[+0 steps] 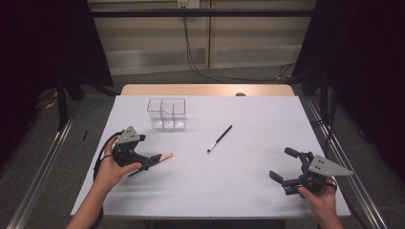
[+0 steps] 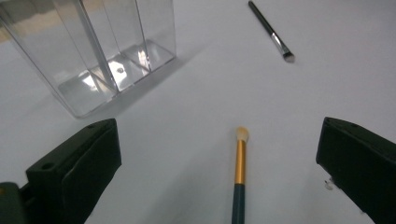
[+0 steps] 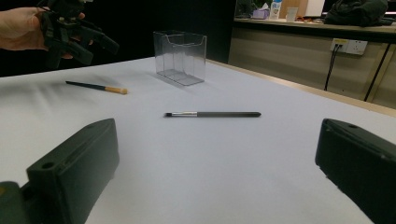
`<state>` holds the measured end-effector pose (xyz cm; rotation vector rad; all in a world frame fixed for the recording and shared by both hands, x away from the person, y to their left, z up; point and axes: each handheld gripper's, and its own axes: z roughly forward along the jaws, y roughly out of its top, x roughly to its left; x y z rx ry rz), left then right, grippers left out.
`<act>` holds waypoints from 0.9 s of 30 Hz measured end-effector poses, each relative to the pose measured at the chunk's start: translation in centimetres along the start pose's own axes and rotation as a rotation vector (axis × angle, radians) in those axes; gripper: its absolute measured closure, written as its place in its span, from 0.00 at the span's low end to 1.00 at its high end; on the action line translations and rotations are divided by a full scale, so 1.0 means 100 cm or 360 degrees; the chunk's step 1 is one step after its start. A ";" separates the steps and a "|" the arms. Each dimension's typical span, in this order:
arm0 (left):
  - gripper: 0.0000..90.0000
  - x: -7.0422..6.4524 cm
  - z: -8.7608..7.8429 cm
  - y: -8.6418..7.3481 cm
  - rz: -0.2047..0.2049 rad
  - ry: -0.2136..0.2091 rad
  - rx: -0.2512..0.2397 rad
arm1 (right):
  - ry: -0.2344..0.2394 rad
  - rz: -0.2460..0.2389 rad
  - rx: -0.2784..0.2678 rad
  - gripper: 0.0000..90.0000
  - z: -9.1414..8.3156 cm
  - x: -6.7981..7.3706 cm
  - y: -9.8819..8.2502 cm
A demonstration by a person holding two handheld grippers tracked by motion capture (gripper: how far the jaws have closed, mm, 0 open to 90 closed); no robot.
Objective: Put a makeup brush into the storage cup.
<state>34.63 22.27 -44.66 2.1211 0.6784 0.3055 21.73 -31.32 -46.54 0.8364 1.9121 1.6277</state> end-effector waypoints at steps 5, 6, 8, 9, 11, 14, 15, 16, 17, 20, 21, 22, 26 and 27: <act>0.00 0.002 0.005 0.003 -0.0003 -0.0015 0.0150 | 0.0003 -0.0003 0.0001 0.00 0.000 0.000 0.000; 0.00 0.002 0.006 0.003 -0.0001 -0.0022 0.0171 | 0.0004 -0.0002 0.0001 0.00 0.000 0.000 0.000; 0.00 0.002 0.007 0.005 0.0009 -0.0025 0.0223 | 0.0005 -0.0010 -0.0003 0.00 0.001 0.000 0.000; 0.00 0.002 0.008 0.006 0.0006 -0.0019 0.0245 | 0.0004 -0.0005 0.0002 0.00 0.000 0.000 0.000; 0.00 0.002 0.009 0.009 0.0015 -0.0019 0.0298 | 0.0004 -0.0004 0.0003 0.00 0.001 0.000 0.000; 0.00 0.002 0.011 0.012 0.0011 -0.0032 0.0374 | 0.0003 -0.0002 0.0002 0.00 0.001 0.000 0.000; 0.00 0.002 0.011 0.013 0.0008 -0.0036 0.0406 | 0.0002 -0.0003 0.0002 0.00 0.000 0.000 0.000; 0.00 0.002 0.012 0.013 0.0013 -0.0032 0.0431 | 0.0002 -0.0002 0.0003 0.00 0.000 0.000 0.000; 0.00 0.002 0.012 0.014 0.0025 -0.0035 0.0458 | 0.0002 -0.0003 0.0003 0.00 0.000 0.000 0.000; 0.00 0.002 0.014 0.015 0.0023 -0.0065 0.0525 | 0.0003 -0.0004 0.0003 0.00 0.000 0.000 0.000; 0.00 0.002 0.014 0.016 0.0038 -0.0069 0.0549 | 0.0004 -0.0004 0.0004 0.00 0.000 0.000 0.000; 0.00 0.002 0.015 0.017 0.0043 -0.0070 0.0572 | 0.0003 -0.0002 0.0002 0.00 0.000 0.000 0.000; 0.00 0.002 0.016 0.019 0.0032 -0.0069 0.0629 | 0.0003 0.0001 0.0005 0.00 0.000 0.000 0.000; 0.00 0.002 0.017 0.020 0.0033 -0.0065 0.0640 | 0.0003 0.0000 0.0003 0.00 0.000 0.000 0.000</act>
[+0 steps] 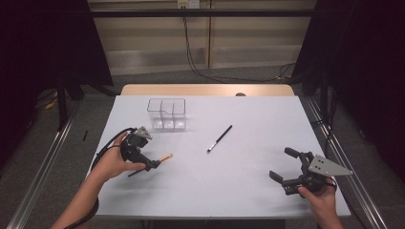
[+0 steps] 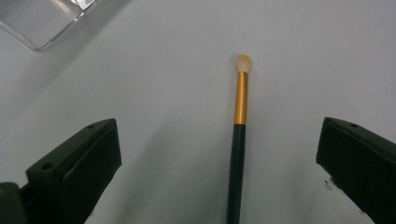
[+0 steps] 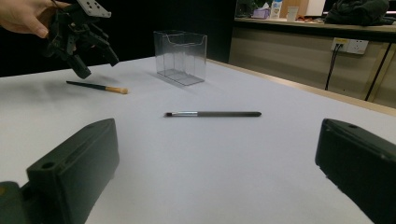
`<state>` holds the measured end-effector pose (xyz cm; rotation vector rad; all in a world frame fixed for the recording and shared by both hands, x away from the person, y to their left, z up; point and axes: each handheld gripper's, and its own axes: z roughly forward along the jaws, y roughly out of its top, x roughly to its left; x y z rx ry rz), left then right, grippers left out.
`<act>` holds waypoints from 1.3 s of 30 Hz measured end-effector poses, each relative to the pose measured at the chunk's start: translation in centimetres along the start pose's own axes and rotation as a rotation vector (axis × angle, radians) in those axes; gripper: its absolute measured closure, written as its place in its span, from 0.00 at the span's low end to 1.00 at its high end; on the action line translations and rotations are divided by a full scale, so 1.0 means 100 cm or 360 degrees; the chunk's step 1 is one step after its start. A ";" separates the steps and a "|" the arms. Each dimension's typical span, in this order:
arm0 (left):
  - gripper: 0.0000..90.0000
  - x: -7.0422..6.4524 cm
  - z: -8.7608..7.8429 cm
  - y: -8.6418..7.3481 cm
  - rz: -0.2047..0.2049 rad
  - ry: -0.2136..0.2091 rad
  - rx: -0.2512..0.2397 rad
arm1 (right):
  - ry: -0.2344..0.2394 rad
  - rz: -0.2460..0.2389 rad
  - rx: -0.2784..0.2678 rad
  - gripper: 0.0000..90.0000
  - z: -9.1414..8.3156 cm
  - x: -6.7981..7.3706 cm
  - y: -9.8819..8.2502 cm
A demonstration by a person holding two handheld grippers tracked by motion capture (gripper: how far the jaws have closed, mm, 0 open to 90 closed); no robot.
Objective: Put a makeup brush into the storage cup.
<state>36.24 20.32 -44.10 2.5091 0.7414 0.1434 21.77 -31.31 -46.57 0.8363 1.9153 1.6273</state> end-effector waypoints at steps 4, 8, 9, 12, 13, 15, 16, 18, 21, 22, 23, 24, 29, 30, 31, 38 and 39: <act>0.00 0.000 0.002 0.001 0.0013 -0.0011 0.0079 | -0.0001 0.0001 0.0001 0.00 0.000 0.000 0.000; 0.00 0.001 0.004 0.002 -0.0009 -0.0028 0.0114 | 0.0001 0.0001 -0.0001 0.00 0.000 0.000 0.000; 0.00 0.001 0.005 0.002 -0.0019 -0.0040 0.0127 | 0.0001 0.0001 -0.0001 0.00 0.000 0.000 0.000; 0.00 0.001 0.006 0.003 -0.0015 -0.0037 0.0171 | 0.0000 0.0001 -0.0001 0.00 0.000 0.000 0.000; 0.00 0.002 0.007 0.004 -0.0003 -0.0036 0.0193 | 0.0000 0.0002 -0.0004 0.00 0.000 0.000 0.000; 0.00 0.001 0.008 0.005 -0.0003 -0.0028 0.0219 | 0.0000 -0.0001 -0.0007 0.00 0.000 0.000 0.000; 0.00 0.001 0.009 0.006 0.0007 -0.0031 0.0228 | 0.0002 0.0003 -0.0008 0.00 0.000 0.000 0.000; 0.00 0.002 0.009 0.006 0.0019 -0.0053 0.0237 | 0.0002 0.0006 -0.0006 0.00 0.000 -0.001 0.000; 0.00 0.003 0.008 0.006 0.0017 -0.0072 0.0246 | 0.0005 0.0004 -0.0011 0.00 0.000 0.000 0.000; 0.00 0.003 0.008 0.006 0.0017 -0.0084 0.0242 | 0.0006 0.0005 -0.0010 0.00 0.000 0.000 0.000; 0.00 0.002 0.008 0.006 0.0015 -0.0087 0.0251 | 0.0005 0.0005 -0.0010 0.00 0.000 0.000 0.000; 0.01 0.002 0.008 0.006 0.0015 -0.0086 0.0259 | 0.0005 0.0005 -0.0010 0.00 0.000 0.000 0.000; 0.12 0.002 0.007 0.007 0.0045 -0.0104 0.0280 | 0.0005 0.0003 -0.0007 0.00 0.000 -0.001 0.000; 0.14 0.001 0.007 0.007 0.0058 -0.0108 0.0283 | 0.0006 0.0004 -0.0007 0.00 0.001 -0.001 0.000; 0.17 0.001 0.007 0.008 0.0056 -0.0106 0.0283 | 0.0007 0.0001 -0.0008 0.00 0.001 -0.001 0.000; 0.30 0.000 0.005 0.012 0.0098 -0.0084 0.0318 | 0.0005 0.0004 -0.0005 0.00 0.001 -0.001 -0.001; 0.31 -0.001 0.006 0.012 0.0097 -0.0079 0.0323 | 0.0005 0.0005 -0.0005 0.00 0.001 -0.001 -0.001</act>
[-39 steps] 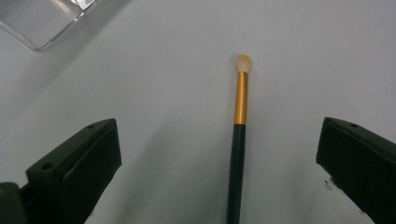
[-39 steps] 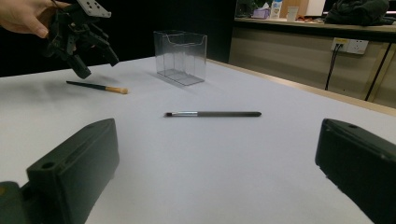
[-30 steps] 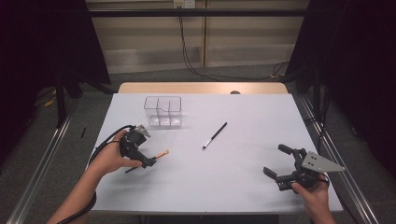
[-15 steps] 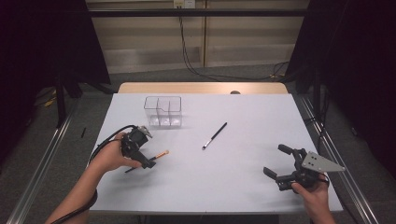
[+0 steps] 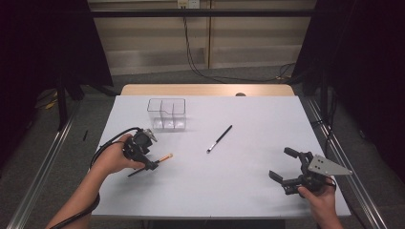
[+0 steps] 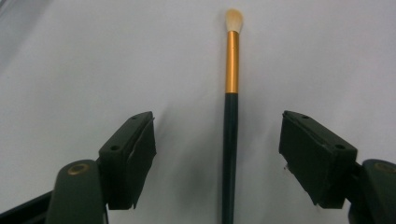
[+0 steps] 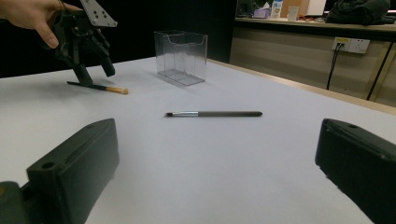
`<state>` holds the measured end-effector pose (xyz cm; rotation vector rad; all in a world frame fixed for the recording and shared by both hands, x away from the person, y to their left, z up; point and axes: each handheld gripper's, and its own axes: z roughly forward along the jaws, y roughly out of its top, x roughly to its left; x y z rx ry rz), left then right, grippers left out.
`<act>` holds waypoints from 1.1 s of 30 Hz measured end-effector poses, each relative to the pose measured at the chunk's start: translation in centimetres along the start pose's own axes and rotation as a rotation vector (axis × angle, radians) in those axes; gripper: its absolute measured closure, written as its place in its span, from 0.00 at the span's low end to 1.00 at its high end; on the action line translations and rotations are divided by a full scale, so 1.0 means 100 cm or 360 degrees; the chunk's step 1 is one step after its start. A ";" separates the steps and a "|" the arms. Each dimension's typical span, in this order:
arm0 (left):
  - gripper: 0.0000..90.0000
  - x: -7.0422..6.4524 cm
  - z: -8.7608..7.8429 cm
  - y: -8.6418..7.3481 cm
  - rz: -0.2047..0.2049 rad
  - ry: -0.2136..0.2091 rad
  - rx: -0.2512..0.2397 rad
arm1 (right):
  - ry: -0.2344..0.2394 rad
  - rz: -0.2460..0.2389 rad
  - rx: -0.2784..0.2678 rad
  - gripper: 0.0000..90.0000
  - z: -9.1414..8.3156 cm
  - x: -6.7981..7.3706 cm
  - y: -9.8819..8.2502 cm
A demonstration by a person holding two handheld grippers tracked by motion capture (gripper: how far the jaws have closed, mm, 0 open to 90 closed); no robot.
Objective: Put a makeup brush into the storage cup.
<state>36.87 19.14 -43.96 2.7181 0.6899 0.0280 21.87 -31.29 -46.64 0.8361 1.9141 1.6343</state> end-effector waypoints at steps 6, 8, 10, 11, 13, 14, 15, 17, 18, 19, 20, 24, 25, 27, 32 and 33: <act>0.39 -0.001 0.000 0.002 0.0067 0.0004 0.0020 | -0.0001 0.0000 0.0001 0.00 0.000 0.000 0.000; 0.44 -0.002 0.000 0.003 0.0068 -0.0013 0.0018 | -0.0001 0.0000 0.0001 0.00 0.000 0.000 0.000; 0.45 -0.002 -0.001 0.004 0.0059 0.0011 0.0028 | -0.0002 -0.0002 0.0003 0.00 0.000 0.000 0.000; 0.46 -0.002 -0.001 0.004 0.0057 0.0003 0.0026 | -0.0003 -0.0003 0.0003 0.00 0.000 0.000 0.000; 0.48 -0.001 0.000 0.004 0.0057 -0.0014 0.0033 | -0.0003 -0.0004 0.0005 0.00 0.000 0.000 0.000; 0.50 -0.002 0.000 0.004 0.0069 -0.0017 0.0036 | -0.0004 -0.0003 0.0006 0.00 0.000 0.000 0.000; 0.52 -0.002 0.001 0.005 0.0068 -0.0026 0.0040 | -0.0002 -0.0003 0.0004 0.00 0.000 0.000 0.000; 0.54 -0.002 0.001 0.005 0.0076 -0.0023 0.0055 | -0.0002 -0.0005 0.0004 0.00 0.000 -0.001 0.000; 0.55 -0.003 0.002 0.005 0.0078 -0.0020 0.0061 | -0.0003 -0.0002 0.0004 0.00 0.000 -0.001 0.000; 0.57 -0.003 0.003 0.006 0.0078 -0.0017 0.0072 | -0.0005 0.0002 0.0007 0.00 -0.001 -0.001 0.000; 0.59 -0.003 0.003 0.006 0.0082 -0.0026 0.0084 | -0.0005 0.0002 0.0007 0.00 0.000 -0.001 0.000; 0.66 -0.005 0.005 0.007 0.0086 -0.0020 0.0118 | -0.0002 -0.0005 0.0005 0.00 0.000 0.000 0.000; 0.69 -0.005 0.005 0.008 0.0095 -0.0026 0.0129 | -0.0003 -0.0003 0.0008 0.00 0.000 0.000 0.000; 0.72 -0.005 0.006 0.008 0.0089 -0.0025 0.0150 | -0.0003 -0.0003 0.0007 0.00 0.000 -0.001 0.000; 0.79 -0.007 0.007 0.010 0.0101 -0.0023 0.0194 | -0.0002 -0.0004 0.0004 0.00 0.000 -0.001 0.000; 0.81 -0.008 0.008 0.011 0.0093 -0.0026 0.0198 | -0.0001 -0.0004 0.0003 0.00 0.000 -0.001 0.000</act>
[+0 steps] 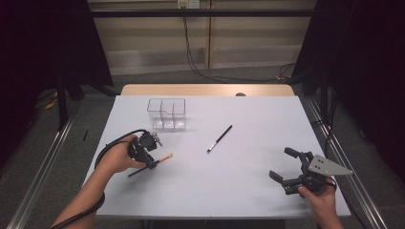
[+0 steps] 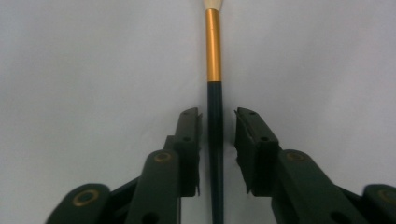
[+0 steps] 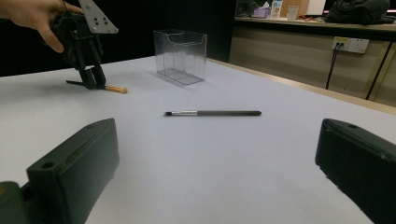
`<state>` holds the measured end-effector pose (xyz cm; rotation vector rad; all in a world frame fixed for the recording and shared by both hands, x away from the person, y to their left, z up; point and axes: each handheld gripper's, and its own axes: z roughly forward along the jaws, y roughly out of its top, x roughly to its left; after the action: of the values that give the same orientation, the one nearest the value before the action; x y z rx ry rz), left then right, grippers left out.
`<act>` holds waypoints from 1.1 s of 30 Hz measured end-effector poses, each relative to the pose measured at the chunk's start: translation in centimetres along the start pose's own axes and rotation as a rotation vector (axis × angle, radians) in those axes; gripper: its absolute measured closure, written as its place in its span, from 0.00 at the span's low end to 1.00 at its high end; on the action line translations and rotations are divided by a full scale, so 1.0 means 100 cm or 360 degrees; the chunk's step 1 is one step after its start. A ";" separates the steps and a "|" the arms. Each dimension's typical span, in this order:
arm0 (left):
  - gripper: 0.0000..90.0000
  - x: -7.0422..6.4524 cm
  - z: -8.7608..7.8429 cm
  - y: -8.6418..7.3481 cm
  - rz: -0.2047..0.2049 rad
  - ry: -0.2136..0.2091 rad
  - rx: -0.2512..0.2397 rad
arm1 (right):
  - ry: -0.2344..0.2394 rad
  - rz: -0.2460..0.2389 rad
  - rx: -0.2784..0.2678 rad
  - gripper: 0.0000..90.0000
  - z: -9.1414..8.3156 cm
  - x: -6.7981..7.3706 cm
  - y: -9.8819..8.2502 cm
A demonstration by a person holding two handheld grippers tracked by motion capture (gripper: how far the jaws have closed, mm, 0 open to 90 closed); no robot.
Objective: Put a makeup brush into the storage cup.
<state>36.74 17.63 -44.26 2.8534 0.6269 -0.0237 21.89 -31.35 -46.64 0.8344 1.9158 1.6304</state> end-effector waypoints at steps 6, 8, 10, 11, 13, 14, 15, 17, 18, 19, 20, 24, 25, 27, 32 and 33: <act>0.89 0.000 0.001 0.003 0.0003 -0.0014 0.0041 | 0.0000 -0.0003 -0.0003 0.00 0.000 0.000 0.000; 0.91 0.001 0.001 0.004 -0.0002 -0.0015 0.0046 | 0.0000 -0.0002 0.0000 0.00 0.000 0.000 0.000; 0.92 0.001 0.002 0.004 -0.0005 -0.0015 0.0055 | 0.0000 -0.0002 0.0000 0.00 0.000 0.000 0.000; 0.92 0.001 0.002 0.004 -0.0005 -0.0013 0.0058 | 0.0001 -0.0002 0.0000 0.00 0.000 0.000 0.000; 0.93 0.001 0.002 0.004 -0.0011 -0.0010 0.0054 | -0.0001 -0.0003 0.0002 0.00 0.000 0.000 0.000; 0.93 0.000 0.002 0.004 -0.0013 -0.0009 0.0054 | -0.0001 -0.0003 0.0003 0.00 0.000 0.000 0.000; 0.93 0.000 0.002 0.004 -0.0015 -0.0009 0.0054 | 0.0000 -0.0003 0.0002 0.00 0.000 0.000 0.000; 0.93 0.000 0.002 0.004 0.0001 -0.0006 0.0058 | 0.0000 -0.0003 0.0001 0.00 0.000 0.000 0.000; 0.93 0.000 0.002 0.004 0.0001 -0.0005 0.0058 | 0.0000 -0.0003 0.0002 0.00 0.000 0.000 0.000; 0.93 0.000 0.002 0.004 0.0002 -0.0004 0.0058 | -0.0003 -0.0003 0.0004 0.00 0.000 0.000 0.000; 0.93 0.000 0.002 0.004 0.0005 0.0000 0.0059 | -0.0003 -0.0004 0.0005 0.00 0.000 0.000 0.000; 0.93 -0.002 0.002 0.004 -0.0008 0.0020 0.0048 | 0.0001 -0.0006 0.0003 0.00 0.000 0.001 0.000; 0.93 -0.002 0.002 0.003 -0.0013 0.0019 0.0040 | 0.0001 -0.0006 0.0002 0.00 0.000 0.000 0.000; 0.93 -0.002 0.001 0.003 -0.0016 0.0015 0.0038 | 0.0001 -0.0005 0.0000 0.00 0.000 0.000 0.000; 0.93 -0.001 0.000 0.002 -0.0048 0.0012 0.0018 | -0.0002 -0.0002 -0.0001 0.00 -0.001 0.000 0.000; 0.93 -0.001 0.000 0.002 -0.0058 0.0017 0.0005 | -0.0002 -0.0003 -0.0001 0.00 -0.001 0.000 0.000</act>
<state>36.75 17.45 -44.26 2.8468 0.6817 -0.0158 21.83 -31.42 -46.61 0.8332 1.9146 1.6292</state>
